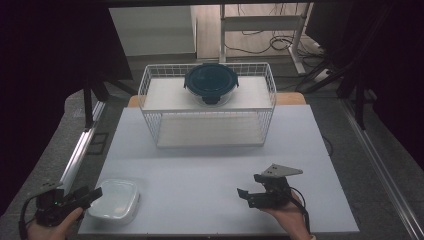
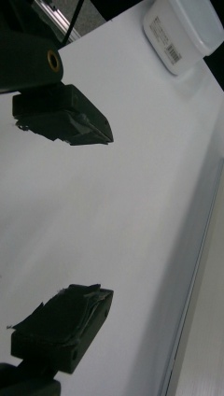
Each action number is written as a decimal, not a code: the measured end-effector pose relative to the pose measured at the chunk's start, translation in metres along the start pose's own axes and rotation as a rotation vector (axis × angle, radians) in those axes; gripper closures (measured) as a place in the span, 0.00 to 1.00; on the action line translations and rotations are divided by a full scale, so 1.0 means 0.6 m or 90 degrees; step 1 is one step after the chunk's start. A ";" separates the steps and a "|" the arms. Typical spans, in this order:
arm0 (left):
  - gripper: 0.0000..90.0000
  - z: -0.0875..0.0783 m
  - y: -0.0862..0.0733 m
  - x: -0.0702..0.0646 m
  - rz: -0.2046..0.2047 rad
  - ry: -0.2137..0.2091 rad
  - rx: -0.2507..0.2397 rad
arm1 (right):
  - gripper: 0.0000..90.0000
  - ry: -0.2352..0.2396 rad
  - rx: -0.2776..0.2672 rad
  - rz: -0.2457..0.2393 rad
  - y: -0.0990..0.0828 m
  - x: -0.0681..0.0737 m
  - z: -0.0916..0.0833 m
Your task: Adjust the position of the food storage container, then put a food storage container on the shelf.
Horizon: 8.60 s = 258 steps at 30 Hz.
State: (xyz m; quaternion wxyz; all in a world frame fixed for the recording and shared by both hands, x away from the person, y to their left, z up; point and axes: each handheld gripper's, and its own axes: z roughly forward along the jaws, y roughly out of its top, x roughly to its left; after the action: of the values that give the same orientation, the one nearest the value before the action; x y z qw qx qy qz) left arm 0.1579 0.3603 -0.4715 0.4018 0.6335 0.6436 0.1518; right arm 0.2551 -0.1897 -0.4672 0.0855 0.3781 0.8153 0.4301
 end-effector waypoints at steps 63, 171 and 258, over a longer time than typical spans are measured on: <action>1.00 0.149 -0.041 -0.150 0.051 -0.136 0.169 | 0.23 -0.012 -0.022 0.013 0.006 0.000 -0.015; 1.00 0.270 -0.003 -0.321 0.174 -0.330 0.229 | 0.23 -0.014 -0.029 0.119 -0.002 -0.064 -0.040; 0.77 0.297 0.019 -0.313 -0.030 -0.441 0.212 | 0.76 0.154 0.047 0.319 -0.023 -0.044 0.032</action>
State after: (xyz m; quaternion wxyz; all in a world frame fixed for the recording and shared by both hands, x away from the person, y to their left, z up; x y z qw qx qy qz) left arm 0.2689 0.1299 -0.5150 0.4902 0.6892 0.4996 -0.1872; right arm 0.2750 -0.2006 -0.4948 -0.1353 0.5168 0.7156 0.4501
